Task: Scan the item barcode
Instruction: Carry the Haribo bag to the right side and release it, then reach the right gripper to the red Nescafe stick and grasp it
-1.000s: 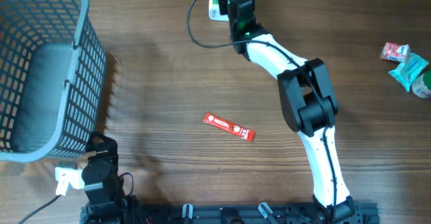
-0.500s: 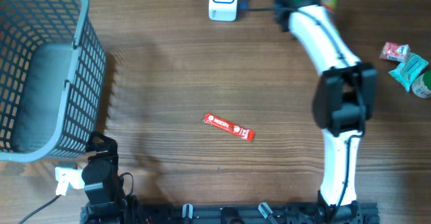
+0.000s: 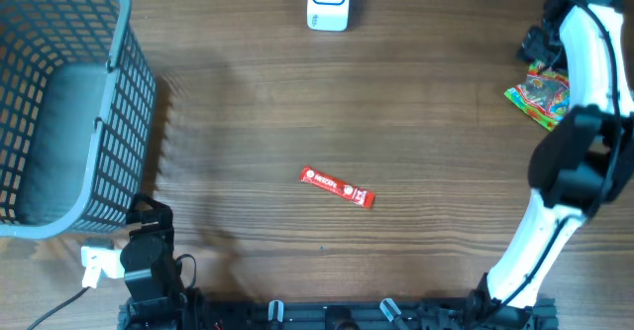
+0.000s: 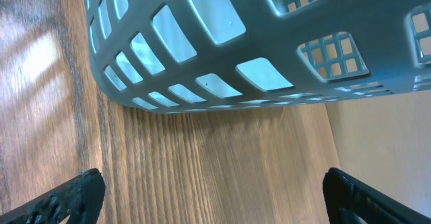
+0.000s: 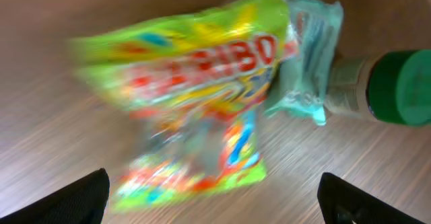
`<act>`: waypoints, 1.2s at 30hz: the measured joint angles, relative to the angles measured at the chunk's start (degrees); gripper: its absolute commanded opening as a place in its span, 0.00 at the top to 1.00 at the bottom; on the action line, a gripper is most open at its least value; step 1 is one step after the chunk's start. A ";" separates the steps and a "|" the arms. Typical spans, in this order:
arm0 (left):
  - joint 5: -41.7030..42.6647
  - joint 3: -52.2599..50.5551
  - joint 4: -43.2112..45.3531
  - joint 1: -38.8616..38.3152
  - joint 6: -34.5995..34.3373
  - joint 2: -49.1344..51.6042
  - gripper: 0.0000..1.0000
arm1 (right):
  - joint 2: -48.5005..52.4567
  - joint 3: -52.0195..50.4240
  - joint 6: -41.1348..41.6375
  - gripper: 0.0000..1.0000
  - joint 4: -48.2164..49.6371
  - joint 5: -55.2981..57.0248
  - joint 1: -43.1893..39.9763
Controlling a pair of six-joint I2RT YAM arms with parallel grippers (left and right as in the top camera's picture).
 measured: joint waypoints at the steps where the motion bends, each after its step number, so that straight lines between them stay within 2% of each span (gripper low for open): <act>1: 0.00 0.00 0.02 0.00 0.00 0.00 0.00 | -4.11 0.37 -1.03 0.00 -1.33 -3.06 2.25; 3: 0.00 0.00 0.00 0.00 0.00 0.00 0.00 | -11.30 1.66 -3.54 0.00 -3.87 -8.24 7.67; 6: 0.00 0.00 0.02 0.00 0.00 0.00 0.00 | -20.28 3.63 -8.11 0.00 -11.21 -14.84 21.14; 9: 0.00 0.00 0.00 0.00 0.00 0.00 0.00 | -21.49 2.99 -13.62 0.00 -17.29 -18.75 32.02; 12: 0.00 0.00 0.00 0.00 0.00 0.00 0.00 | -20.92 -2.60 -23.39 0.00 -18.88 -26.08 39.06; 15: 0.00 0.00 -0.02 0.00 0.00 0.00 0.00 | -20.76 -10.34 -28.06 0.00 -15.87 -30.36 44.44; 20: 0.00 0.00 0.02 0.00 0.00 0.00 0.00 | -20.33 -26.95 -29.22 0.05 0.33 -33.24 49.53; 21: -0.02 0.00 0.00 0.00 0.00 0.00 0.00 | -20.13 -30.08 -29.22 0.08 3.15 -33.51 50.38; 23: -0.02 0.00 0.00 0.00 0.00 0.00 0.00 | -20.02 -36.28 -29.44 0.20 8.11 -33.86 52.19; 24: -0.02 0.00 0.00 0.00 0.00 0.00 0.00 | -20.00 -38.01 -29.27 0.29 9.86 -33.88 52.65; 26: 0.00 0.00 0.02 0.00 0.00 0.00 0.00 | -19.98 -41.57 -29.49 0.56 14.86 -33.33 53.51; 27: -0.02 0.00 0.00 0.00 0.00 0.00 0.00 | -19.98 -42.77 -29.03 0.60 16.96 -32.39 53.77; 29: -0.02 0.00 0.00 0.00 0.00 0.00 0.00 | -19.98 -44.92 -28.61 0.60 20.48 -30.40 54.12; 30: 0.00 0.00 0.00 0.00 -0.02 0.00 0.00 | -19.98 -45.55 -28.37 0.55 21.35 -29.83 54.21; 34: 0.00 0.00 0.00 0.00 0.00 0.00 0.00 | -19.98 -47.91 -28.15 0.48 22.86 -27.39 54.21; 36: 0.00 0.00 0.02 0.00 0.00 0.00 0.00 | -19.98 -49.70 -28.11 0.39 24.92 -26.60 54.21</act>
